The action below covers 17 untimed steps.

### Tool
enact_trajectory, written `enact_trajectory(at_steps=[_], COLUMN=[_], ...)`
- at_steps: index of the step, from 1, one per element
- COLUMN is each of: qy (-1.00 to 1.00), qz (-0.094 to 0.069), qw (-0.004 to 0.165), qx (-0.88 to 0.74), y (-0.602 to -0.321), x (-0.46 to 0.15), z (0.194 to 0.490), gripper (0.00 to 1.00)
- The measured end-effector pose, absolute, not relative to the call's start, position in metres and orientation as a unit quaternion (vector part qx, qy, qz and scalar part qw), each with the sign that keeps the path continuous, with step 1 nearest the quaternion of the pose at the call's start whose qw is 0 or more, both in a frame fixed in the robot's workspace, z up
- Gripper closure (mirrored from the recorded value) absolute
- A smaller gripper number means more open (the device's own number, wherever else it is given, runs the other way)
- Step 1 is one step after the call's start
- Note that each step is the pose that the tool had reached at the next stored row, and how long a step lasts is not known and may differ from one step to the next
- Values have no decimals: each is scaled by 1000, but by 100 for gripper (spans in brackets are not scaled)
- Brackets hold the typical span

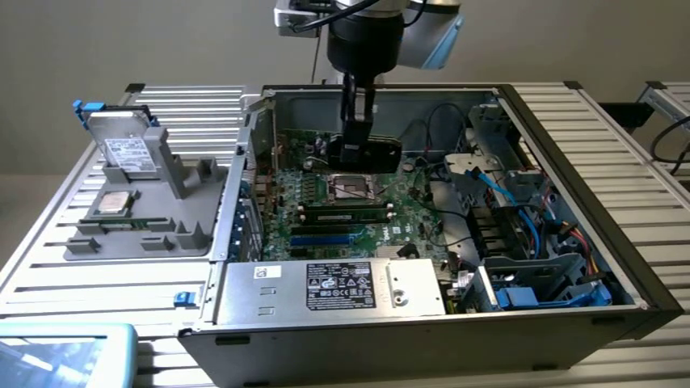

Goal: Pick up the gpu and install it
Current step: 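Insert the gpu into the slot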

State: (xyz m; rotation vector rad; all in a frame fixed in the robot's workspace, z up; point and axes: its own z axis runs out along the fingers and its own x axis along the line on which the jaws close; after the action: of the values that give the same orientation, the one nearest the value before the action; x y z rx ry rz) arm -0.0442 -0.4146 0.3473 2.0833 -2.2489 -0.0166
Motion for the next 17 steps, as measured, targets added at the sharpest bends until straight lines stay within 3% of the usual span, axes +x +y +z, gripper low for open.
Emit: enact_trajectory(at_steps=[17], qy=[-714], qz=[35], qw=[43], qx=[698], y=[-414], x=[-44], z=[343], gripper=[72])
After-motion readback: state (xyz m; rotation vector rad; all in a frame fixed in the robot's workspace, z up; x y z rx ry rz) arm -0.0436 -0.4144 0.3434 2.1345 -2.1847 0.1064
